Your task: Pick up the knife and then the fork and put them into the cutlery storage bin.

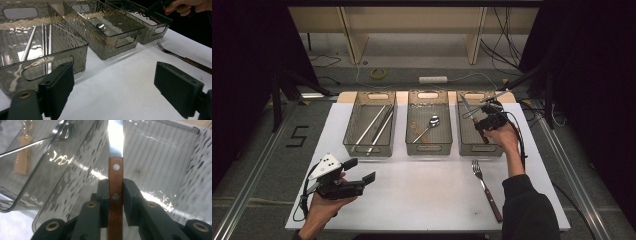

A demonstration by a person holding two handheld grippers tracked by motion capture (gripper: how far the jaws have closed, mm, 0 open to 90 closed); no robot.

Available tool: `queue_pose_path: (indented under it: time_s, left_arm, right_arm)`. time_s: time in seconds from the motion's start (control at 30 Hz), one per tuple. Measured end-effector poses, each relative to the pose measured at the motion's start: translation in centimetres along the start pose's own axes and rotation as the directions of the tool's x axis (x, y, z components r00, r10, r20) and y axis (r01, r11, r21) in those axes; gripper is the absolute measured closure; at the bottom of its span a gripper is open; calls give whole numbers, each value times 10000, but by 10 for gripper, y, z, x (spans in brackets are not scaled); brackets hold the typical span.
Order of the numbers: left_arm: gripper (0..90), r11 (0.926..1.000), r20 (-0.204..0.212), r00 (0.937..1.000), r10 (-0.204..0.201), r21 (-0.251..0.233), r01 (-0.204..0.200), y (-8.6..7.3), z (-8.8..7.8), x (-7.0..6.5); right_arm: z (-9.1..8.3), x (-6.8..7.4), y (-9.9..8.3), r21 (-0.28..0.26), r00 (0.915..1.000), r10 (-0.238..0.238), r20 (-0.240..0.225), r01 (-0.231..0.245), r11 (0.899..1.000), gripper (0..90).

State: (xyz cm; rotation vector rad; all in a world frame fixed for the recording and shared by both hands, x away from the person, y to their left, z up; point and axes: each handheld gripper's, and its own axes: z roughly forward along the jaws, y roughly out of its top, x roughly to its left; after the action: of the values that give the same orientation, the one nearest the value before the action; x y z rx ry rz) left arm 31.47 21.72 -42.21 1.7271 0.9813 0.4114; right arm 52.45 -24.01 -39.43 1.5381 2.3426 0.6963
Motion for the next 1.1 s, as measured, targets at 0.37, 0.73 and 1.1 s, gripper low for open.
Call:
queue_pose_path:
  time_s: [0.37, 0.73, 1.1]
  left_arm:
    - [161, 10000, -7, 10000, 9, 11, -9, 0, 0, -1]
    - [161, 10000, -19, 10000, 11, 14, -11, 0, 0, 0]
    - [160, 10000, -84, 10000, -28, 36, 28, 0, 0, 0]
  right_arm:
    - [11, 1, -2, 435, 9987, 407, -303, -394, 9983, 718]
    - [-10, 6, -6, -280, 9982, 52, -606, -69, 9996, 537]
    - [-50, 35, -40, -664, 9864, -1505, -655, 1462, 9870, 383]
